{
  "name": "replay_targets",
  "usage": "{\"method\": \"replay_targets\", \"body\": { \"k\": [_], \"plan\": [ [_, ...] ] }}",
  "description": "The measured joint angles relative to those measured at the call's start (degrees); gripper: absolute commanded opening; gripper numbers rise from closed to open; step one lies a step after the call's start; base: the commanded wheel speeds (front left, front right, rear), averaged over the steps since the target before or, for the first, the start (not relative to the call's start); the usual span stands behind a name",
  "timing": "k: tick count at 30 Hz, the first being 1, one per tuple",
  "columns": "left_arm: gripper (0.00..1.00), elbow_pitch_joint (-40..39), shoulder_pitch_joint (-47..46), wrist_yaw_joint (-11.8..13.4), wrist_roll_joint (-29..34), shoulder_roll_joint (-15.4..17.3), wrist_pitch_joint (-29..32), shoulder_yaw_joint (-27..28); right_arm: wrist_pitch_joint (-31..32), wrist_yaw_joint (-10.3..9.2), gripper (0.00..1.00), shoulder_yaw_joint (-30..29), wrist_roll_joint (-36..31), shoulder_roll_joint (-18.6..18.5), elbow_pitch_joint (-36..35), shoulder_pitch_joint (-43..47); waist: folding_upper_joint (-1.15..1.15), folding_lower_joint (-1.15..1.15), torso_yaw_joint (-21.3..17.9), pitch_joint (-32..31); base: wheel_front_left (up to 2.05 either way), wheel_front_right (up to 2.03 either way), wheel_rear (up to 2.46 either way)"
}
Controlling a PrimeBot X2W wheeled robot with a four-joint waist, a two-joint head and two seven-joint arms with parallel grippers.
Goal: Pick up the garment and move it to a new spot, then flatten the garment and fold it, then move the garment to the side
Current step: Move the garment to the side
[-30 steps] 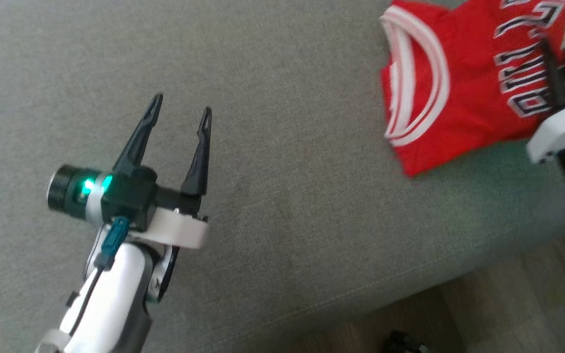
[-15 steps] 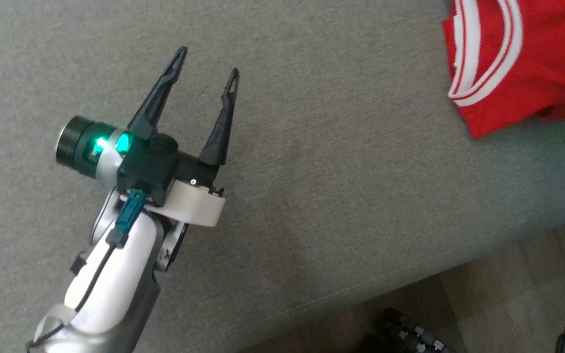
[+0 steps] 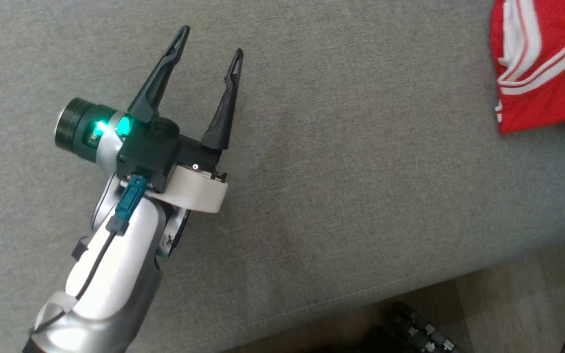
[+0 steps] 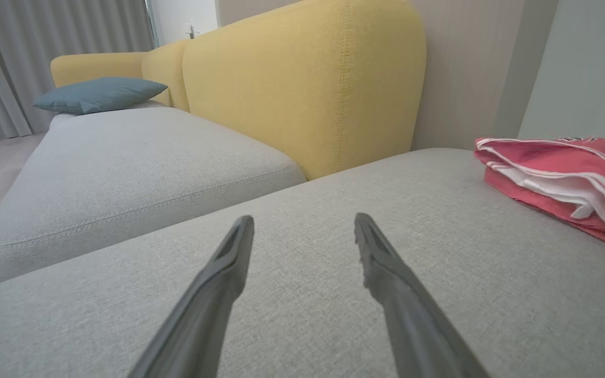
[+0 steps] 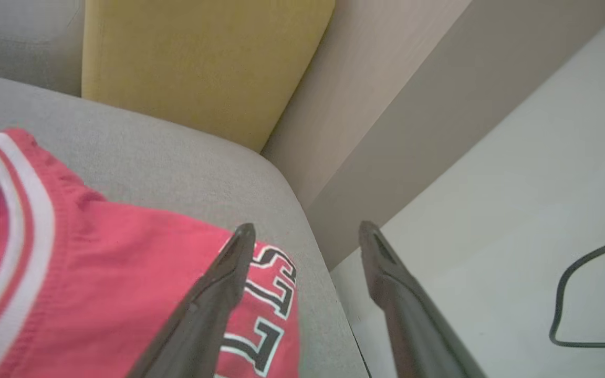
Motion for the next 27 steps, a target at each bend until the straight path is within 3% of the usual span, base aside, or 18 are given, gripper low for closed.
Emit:
{"method": "replay_targets", "body": {
  "k": [5, 10, 14, 20, 27],
  "plan": [
    [1.00, 0.93, 0.17, 0.78, -0.14, -0.04, -0.35, 0.16, -6.50, 0.00, 1.00, -0.82, -0.49, 4.67, -3.46, 1.97, 0.00, 0.00, 0.71, -1.28, 0.00, 0.00, 0.00],
    [1.00, 1.37, 2.05, 2.19, -1.78, -0.08, -0.41, 1.45, -10.67, 0.00, 1.00, 4.86, 4.37, 9.78, -8.37, 9.68, 0.00, 0.00, 1.48, -4.10, 0.00, 0.00, 0.00],
    [1.00, 1.35, 6.33, 3.39, -2.91, -0.09, -0.41, 2.48, -11.34, 0.00, 1.00, 9.21, 7.38, 14.21, -13.04, 17.53, 0.00, 0.00, 2.46, -7.09, 0.00, 0.00, 0.00],
    [1.00, 1.26, 10.59, 5.23, -4.25, -0.19, -0.41, 4.42, -11.47, 0.00, 1.00, 12.67, 10.21, 17.74, -17.36, 24.12, 0.00, -0.01, 4.76, -10.69, 0.00, 0.00, 0.00],
    [1.00, 1.13, 16.08, 6.78, -6.39, -0.41, -0.41, 7.69, -10.11, 0.00, 1.00, 16.38, 12.40, 19.67, -22.21, 29.54, 0.00, -0.01, 9.48, -14.96, 0.00, 0.00, 0.00]
  ]
}}
